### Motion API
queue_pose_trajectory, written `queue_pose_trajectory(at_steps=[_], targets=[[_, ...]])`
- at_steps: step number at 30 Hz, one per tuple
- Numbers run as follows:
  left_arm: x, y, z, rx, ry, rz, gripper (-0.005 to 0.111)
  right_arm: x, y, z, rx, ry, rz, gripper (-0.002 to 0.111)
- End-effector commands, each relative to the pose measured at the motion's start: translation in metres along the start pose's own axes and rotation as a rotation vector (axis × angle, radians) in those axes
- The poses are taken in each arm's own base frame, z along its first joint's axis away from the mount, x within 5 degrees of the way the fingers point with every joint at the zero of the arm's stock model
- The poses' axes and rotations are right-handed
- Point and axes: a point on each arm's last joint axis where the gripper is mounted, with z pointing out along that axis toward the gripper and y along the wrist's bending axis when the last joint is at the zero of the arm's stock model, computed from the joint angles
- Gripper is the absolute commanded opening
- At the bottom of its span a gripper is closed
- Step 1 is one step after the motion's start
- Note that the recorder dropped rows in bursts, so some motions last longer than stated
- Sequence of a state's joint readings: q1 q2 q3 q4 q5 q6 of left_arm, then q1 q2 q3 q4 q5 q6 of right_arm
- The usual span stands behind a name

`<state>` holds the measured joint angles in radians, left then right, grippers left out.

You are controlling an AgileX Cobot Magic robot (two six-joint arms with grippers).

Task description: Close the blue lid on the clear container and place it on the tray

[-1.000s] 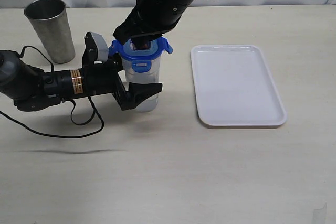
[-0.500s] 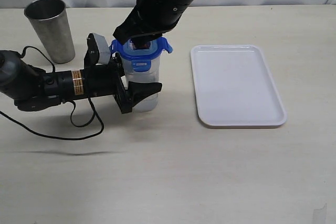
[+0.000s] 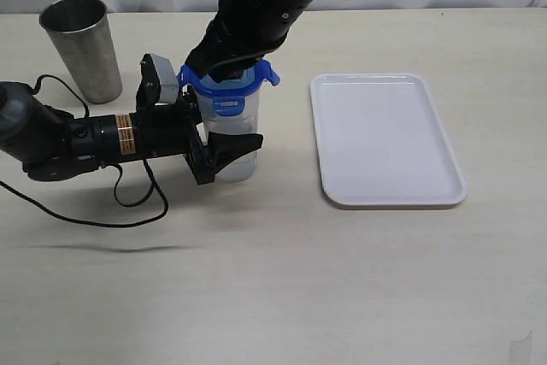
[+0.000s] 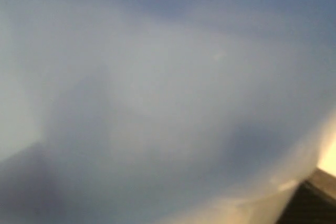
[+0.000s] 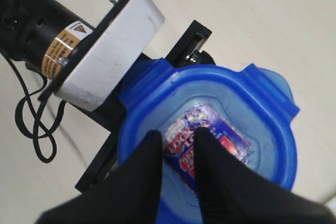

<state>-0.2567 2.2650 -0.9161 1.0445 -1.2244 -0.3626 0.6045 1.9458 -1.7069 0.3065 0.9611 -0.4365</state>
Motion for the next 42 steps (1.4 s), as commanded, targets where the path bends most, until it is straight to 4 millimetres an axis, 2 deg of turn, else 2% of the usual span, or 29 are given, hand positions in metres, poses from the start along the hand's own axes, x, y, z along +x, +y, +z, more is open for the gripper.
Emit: queue_pose_trajectory(at_steps=[1, 10, 15, 21, 26, 33, 42], targets=[[0.0, 0.002, 0.001, -0.009, -0.002, -0.007, 0.0, -0.009, 0.002, -0.013, 0.001, -0.04, -0.033, 0.037], [0.0, 0.002, 0.001, -0.009, -0.002, -0.007, 0.0, -0.018, 0.014, -0.055, 0.009, -0.124, -0.161, 0.038], [0.0, 0.002, 0.001, -0.009, -0.002, -0.007, 0.0, -0.004, 0.03, -0.068, -0.036, 0.009, -0.371, 0.038], [0.0, 0.002, 0.001, -0.009, -0.002, -0.007, 0.0, 0.006, 0.056, -0.048, 0.099, 0.156, -0.572, 0.038], [0.0, 0.001, 0.001, 0.0, 0.002, -0.003, 0.0, 0.007, 0.067, -0.031, 0.195, 0.142, -0.67, 0.038], [0.0, 0.001, 0.001, 0.0, 0.002, -0.003, 0.0, 0.017, 0.062, -0.013, 0.205, 0.205, -0.696, 0.038], [0.0, 0.001, 0.001, 0.0, 0.002, -0.003, 0.0, 0.017, 0.056, 0.004, 0.233, 0.219, -0.692, 0.038]])
